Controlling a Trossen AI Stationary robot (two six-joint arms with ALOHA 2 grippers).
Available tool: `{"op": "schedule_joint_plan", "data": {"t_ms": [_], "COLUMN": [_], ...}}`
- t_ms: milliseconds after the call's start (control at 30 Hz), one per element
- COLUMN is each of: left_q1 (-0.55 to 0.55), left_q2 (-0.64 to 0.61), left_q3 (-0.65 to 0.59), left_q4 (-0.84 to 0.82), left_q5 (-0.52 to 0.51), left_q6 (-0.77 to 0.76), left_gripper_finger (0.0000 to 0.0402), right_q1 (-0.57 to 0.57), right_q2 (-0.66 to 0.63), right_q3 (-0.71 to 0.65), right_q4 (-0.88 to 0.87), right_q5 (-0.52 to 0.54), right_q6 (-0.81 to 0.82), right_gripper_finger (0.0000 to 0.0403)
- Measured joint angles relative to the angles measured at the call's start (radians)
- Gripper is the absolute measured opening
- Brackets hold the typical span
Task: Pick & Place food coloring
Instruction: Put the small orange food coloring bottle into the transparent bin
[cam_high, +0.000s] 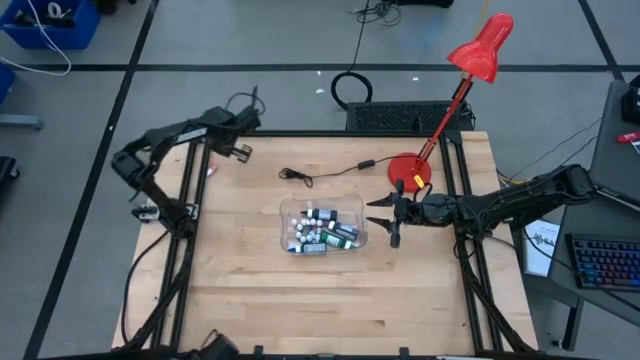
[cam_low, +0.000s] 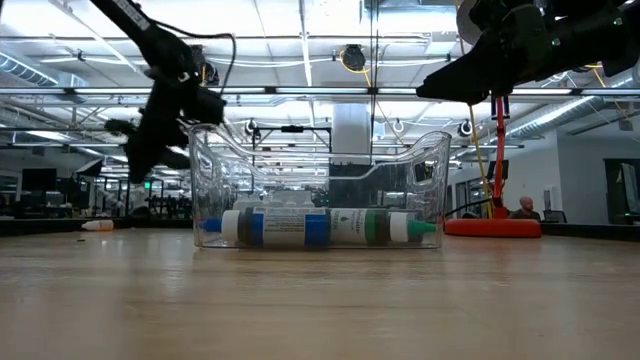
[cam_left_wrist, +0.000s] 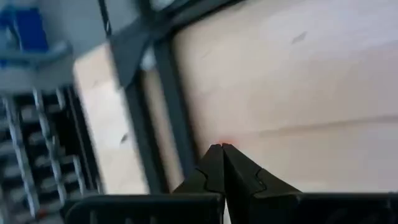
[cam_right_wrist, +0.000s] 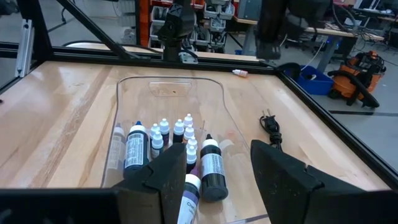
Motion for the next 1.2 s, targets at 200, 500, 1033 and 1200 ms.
{"op": "schedule_joint_plan", "data": {"t_ms": [200, 500, 1033, 1200], "left_q1": [0.056, 0.075, 0.058, 0.083], "left_q2": [-0.005, 0.213, 0.448, 0.448], "left_q3": [-0.002, 0.01, 0.094, 0.124], "left_q4": [-0.097, -0.153, -0.295, -0.27], "left_q5": [0.071, 0.089, 0.023, 0.173], "left_q6": [-0.055, -0.215, -0.285, -0.195], "left_gripper_finger": [0.0, 0.0, 0.0, 0.0], "right_q1": [0.0, 0.0, 0.041, 0.042], "right_q2": [0.0, 0.0, -0.001, -0.009], "right_q3": [0.0, 0.0, 0.0, 0.0], "right_q4": [0.006, 0.008, 0.008, 0.007], "right_q5": [0.001, 0.001, -0.001, -0.001], "right_q6": [0.003, 0.007, 0.006, 0.012], "right_gripper_finger": [0.0171, 0.0171, 0.0171, 0.0171]}}
